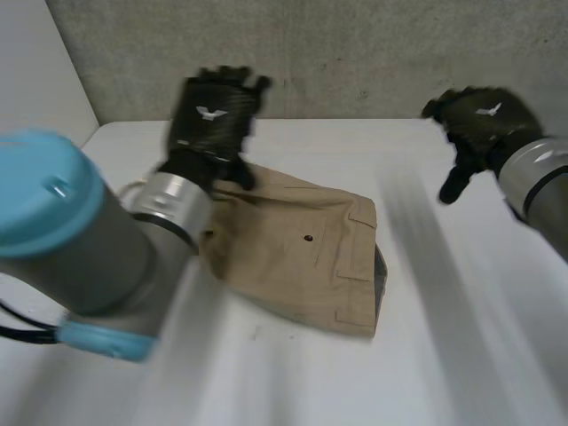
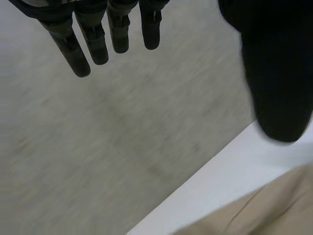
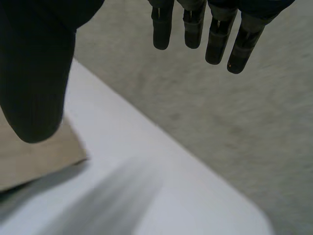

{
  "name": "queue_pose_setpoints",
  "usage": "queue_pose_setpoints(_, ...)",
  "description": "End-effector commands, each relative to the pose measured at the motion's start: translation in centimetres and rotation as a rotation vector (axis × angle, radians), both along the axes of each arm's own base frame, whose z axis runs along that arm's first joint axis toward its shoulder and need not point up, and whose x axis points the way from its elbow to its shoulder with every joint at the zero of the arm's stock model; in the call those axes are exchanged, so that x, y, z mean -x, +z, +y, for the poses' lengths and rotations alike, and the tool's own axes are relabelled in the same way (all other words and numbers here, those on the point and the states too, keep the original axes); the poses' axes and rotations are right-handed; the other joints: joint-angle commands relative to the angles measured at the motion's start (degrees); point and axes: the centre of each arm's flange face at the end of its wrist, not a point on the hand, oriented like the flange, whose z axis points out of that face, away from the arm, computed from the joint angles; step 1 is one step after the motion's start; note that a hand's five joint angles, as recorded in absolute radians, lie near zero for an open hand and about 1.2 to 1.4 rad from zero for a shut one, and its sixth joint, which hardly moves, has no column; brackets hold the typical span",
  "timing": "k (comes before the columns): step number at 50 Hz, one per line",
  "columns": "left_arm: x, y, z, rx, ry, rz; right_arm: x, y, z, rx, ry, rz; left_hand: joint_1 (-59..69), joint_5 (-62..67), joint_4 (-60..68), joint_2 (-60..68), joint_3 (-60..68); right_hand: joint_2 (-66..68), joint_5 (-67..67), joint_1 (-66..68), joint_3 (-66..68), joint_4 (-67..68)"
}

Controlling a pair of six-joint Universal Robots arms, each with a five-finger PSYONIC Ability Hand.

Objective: Fold the shorts.

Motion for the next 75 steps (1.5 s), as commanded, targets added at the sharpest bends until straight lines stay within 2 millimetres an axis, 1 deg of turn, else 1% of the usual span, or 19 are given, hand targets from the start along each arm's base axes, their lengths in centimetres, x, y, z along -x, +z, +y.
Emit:
queue_pose_setpoints(1,-5.5,-2.7,-5.6,-0.160,0.120,-0.101,-2.3,-4.0,0.8,-0.223,0.039,-0.134,1.6,1.3,2.0,2.0,1.4,-2.8,-4.1,-1.9,-2.3,-3.6)
queue_pose_setpoints(2,-6.1,-4.2,-6.6,-0.225,0.112,-0.129,-2.6,-4.4,0.8,-0.239,0.041,-0.145,2.1,1.9,2.5,2.5,1.9,-2.8,-4.1,-1.9,-2.3,-3.6)
queue_pose_setpoints(6,-7.1,-6.8,-8.2,-0.344,0.104,-0.172,-4.3,-7.0,1.0,-0.305,0.064,-0.167,2.6,2.4,3.0,3.0,2.4,-2.8,-4.1,-1.9,-2.3,-3.6)
queue_pose_setpoints(14,-6.9,-10.5,-9.5,-0.439,0.102,-0.212,-6.8,-11.6,1.1,-0.376,0.095,-0.114,9.0,8.7,9.3,9.4,8.7,-0.4,-1.7,0.5,0.1,-1.2)
queue_pose_setpoints(20,-6.7,-12.1,-10.0,-0.466,0.100,-0.223,-8.1,-11.6,3.0,-0.366,0.158,-0.076,20.6,20.3,20.9,21.0,20.3,5.5,4.2,6.4,6.0,4.8)
queue_pose_setpoints(24,-6.5,-12.2,-10.4,-0.456,0.099,-0.219,-8.2,-11.1,3.5,-0.335,0.183,-0.036,38.6,38.3,38.9,39.0,38.3,7.2,5.9,8.1,7.7,6.4)
queue_pose_setpoints(25,-6.5,-12.3,-10.4,-0.455,0.097,-0.217,-8.2,-11.2,3.7,-0.325,0.189,-0.009,49.4,49.2,49.8,49.9,49.2,7.9,6.6,8.7,8.3,7.1)
queue_pose_setpoints(28,-6.5,-12.4,-10.2,-0.459,0.099,-0.220,-8.1,-11.9,4.0,-0.321,0.204,0.045,59.4,59.2,59.8,59.9,59.2,14.7,13.4,15.6,15.2,14.0)
queue_pose_setpoints(33,-6.4,-12.7,-8.7,-0.495,0.085,-0.239,-8.2,-13.6,5.7,-0.332,0.254,0.167,63.7,63.4,64.0,64.1,63.4,37.6,36.3,38.5,38.0,36.8)
queue_pose_setpoints(35,-6.6,-12.2,-8.0,-0.503,0.083,-0.242,-8.0,-13.7,6.0,-0.327,0.258,0.193,63.7,63.4,64.0,64.1,63.4,44.8,43.5,45.7,45.3,44.1)
queue_pose_setpoints(38,-7.5,-10.9,-6.3,-0.522,0.090,-0.248,-7.4,-13.4,6.1,-0.313,0.247,0.220,63.7,63.4,64.0,64.1,63.4,67.1,65.8,68.0,67.6,66.4)
queue_pose_setpoints(44,-8.8,-9.7,-2.8,-0.556,0.090,-0.258,-6.4,-10.5,8.1,-0.278,0.299,0.239,63.3,63.1,63.7,63.8,63.1,67.2,65.9,68.1,67.7,66.4)
queue_pose_setpoints(50,-9.8,-9.5,0.8,-0.591,0.074,-0.301,-4.5,-9.8,10.6,-0.357,0.425,0.445,61.2,60.9,61.5,61.6,60.9,67.2,65.9,68.1,67.7,66.4)
queue_pose_setpoints(54,-10.1,-9.6,3.0,-0.579,0.047,-0.369,-3.4,-8.5,8.5,-0.347,0.372,0.429,58.1,57.9,58.5,58.6,57.9,67.2,65.9,68.1,67.7,66.4)
queue_pose_setpoints(56,-10.2,-9.9,4.0,-0.573,0.028,-0.416,-3.5,-6.8,6.9,-0.269,0.316,0.351,46.4,46.2,46.8,46.9,46.2,67.2,65.9,68.1,67.7,66.4)
queue_pose_setpoints(60,-9.8,-9.8,5.0,-0.520,-0.014,-0.494,-4.3,-4.0,5.2,-0.153,0.263,0.191,19.4,19.1,19.7,19.8,19.1,40.0,38.7,40.9,40.5,39.3)
queue_pose_setpoints(63,-9.7,-8.9,4.4,-0.465,-0.003,-0.509,-5.3,-2.7,3.4,-0.094,0.245,0.075,10.0,9.8,10.4,10.5,9.8,19.9,18.6,20.8,20.4,19.1)
queue_pose_setpoints(68,-10.0,-5.7,2.5,-0.357,0.047,-0.458,-7.4,-4.3,0.2,-0.062,0.244,-0.007,6.5,6.2,6.8,6.9,6.3,5.2,3.9,6.1,5.7,4.4)
queue_pose_setpoints(75,-11.7,-1.9,-1.0,-0.257,0.157,-0.340,-10.5,-7.4,-3.4,-0.008,0.275,-0.035,0.4,0.2,0.8,0.9,0.2,6.2,4.9,7.1,6.6,5.4)
